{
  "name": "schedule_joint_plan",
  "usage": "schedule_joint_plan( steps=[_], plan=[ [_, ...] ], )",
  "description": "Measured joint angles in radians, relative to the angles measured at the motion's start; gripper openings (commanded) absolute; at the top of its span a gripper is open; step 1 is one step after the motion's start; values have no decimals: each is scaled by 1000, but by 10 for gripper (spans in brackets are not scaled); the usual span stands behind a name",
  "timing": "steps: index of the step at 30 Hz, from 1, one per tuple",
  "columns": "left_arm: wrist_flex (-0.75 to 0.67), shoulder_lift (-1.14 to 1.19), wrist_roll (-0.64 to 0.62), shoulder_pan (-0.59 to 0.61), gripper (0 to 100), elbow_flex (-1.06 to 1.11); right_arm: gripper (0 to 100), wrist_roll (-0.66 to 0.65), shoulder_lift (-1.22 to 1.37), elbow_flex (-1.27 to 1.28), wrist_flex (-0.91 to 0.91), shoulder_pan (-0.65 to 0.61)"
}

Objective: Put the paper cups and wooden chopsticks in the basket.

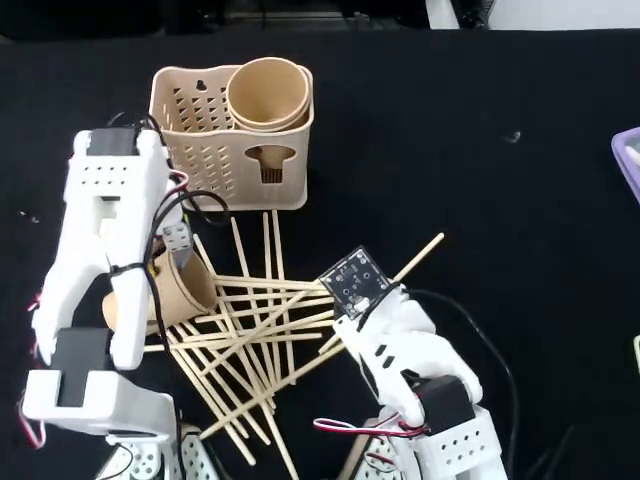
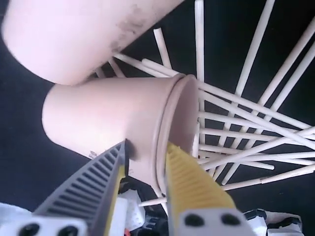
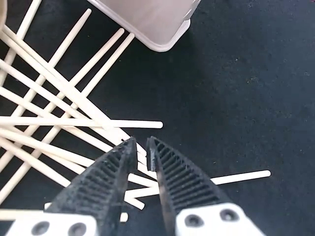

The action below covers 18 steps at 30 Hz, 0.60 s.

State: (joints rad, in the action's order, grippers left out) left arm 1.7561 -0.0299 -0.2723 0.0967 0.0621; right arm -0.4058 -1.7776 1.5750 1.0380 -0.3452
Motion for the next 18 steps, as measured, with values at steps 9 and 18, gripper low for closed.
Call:
schedule_joint_plan(
  steps=[9, 18],
  plan=[
    [-6, -213, 241, 199, 30, 15, 50, 0, 0, 0, 0, 0],
    [-6, -388, 442, 442, 30, 160, 50, 0, 0, 0, 0, 0]
  ],
)
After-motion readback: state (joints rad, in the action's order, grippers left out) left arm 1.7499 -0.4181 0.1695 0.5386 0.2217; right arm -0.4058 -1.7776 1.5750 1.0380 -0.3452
